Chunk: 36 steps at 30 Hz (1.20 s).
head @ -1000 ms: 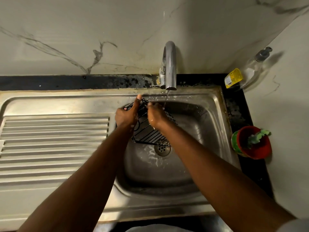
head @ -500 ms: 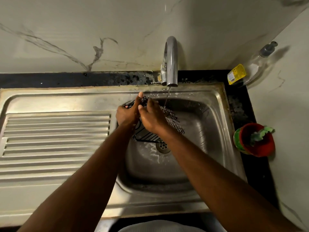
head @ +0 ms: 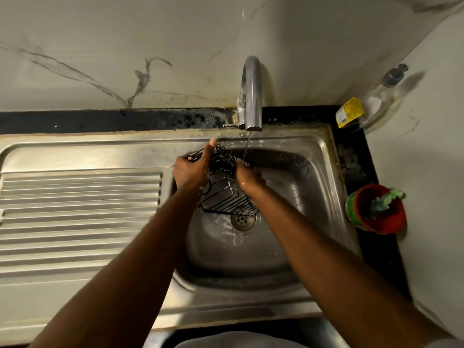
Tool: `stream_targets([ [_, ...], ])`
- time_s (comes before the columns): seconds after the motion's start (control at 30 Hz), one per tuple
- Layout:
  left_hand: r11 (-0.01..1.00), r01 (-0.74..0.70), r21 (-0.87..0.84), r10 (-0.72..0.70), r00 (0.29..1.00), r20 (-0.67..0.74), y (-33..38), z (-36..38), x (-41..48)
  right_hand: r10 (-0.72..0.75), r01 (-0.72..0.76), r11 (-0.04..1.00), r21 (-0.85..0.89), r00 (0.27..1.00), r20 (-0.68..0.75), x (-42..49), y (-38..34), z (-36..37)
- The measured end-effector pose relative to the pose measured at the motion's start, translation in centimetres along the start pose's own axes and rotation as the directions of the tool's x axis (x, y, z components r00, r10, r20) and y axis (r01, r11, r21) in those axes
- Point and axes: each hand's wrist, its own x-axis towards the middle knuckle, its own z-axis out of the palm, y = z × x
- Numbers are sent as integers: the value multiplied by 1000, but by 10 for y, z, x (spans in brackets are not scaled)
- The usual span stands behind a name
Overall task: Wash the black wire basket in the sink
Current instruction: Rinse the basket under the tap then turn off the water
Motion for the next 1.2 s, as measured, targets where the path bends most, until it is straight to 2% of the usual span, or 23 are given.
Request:
stream_targets([
  [0.03, 1000, 7, 10, -7, 1000, -5, -1, -1, 2, -130, 130, 991, -30, 992, 1, -32, -18, -2],
  [0.1, 999, 35, 27, -34, 999, -24, -1, -3, 5, -443, 446, 890, -93, 895, 51, -80, -31, 3],
  [0.17, 998, 51, 27, -50, 998, -34, -1, -3, 4, -545, 550, 832, -66, 834, 87, -96, -27, 2],
  [0.23, 998, 61, -15, -62, 997, -40, -5, -6, 1, -504, 508, 860, -38, 860, 81, -74, -12, 5],
  [0.33, 992, 94, -79, -95, 996, -4, -12, -7, 0, -205, 205, 979, 17, 978, 46, -26, 24, -15],
  [0.43, 996, 54, -77, -53, 999, 13, -6, -4, 1, -27, 10, 996, 93, 984, 175, 12, 46, -31],
  [0.5, 998, 56, -37, -56, 998, -4, -1, -2, 3, 52, -65, 995, 76, 986, 157, 26, 46, -26],
  [0.57, 995, 97, -27, -96, 995, 8, 3, -1, 3, 60, -61, 997, 53, 998, 16, 22, 42, -13],
  [0.6, 994, 108, -30, -107, 994, 18, 3, -2, 4, -24, 24, 1000, 10, 999, -21, 1, 30, -9],
  [0.63, 994, 107, -25, -106, 994, 13, 3, -1, 7, -169, 169, 984, -53, 985, -11, -31, 16, -7],
  [0.7, 991, 129, -21, -129, 992, 5, 2, -5, 11, -469, 470, 880, -70, 883, 24, -88, -8, -5],
  [0.73, 987, 154, -46, -153, 988, 30, 0, -5, 13, -588, 587, 805, -83, 809, 10, -104, -14, -1],
  [0.77, 985, 165, -54, -159, 983, 97, -3, -4, 16, -714, 708, 696, -124, 700, -16, -116, -18, 1],
  [0.83, 989, 140, -40, -132, 977, 170, -5, -3, 16, -835, 805, 549, -226, 540, -105, -111, -18, 3],
  [0.87, 982, 168, -80, -154, 975, 158, -5, -3, 15, -850, 809, 527, -261, 496, -177, -103, -14, 2],
  [0.93, 953, 247, -178, -216, 961, 174, -1, -2, 9, -836, 787, 539, -301, 456, -306, -85, -5, -1],
  [1.0, 932, 281, -227, -244, 953, 180, 0, 2, 8, -797, 753, 589, -295, 480, -365, -75, 0, -5],
  [1.13, 895, 341, -288, -314, 940, 137, -8, 7, 16, -700, 653, 706, -273, 587, -407, -84, -8, -10],
  [1.2, 866, 376, -330, -352, 927, 132, -11, 10, 15, -682, 656, 724, -213, 634, -366, -78, -11, -19],
])
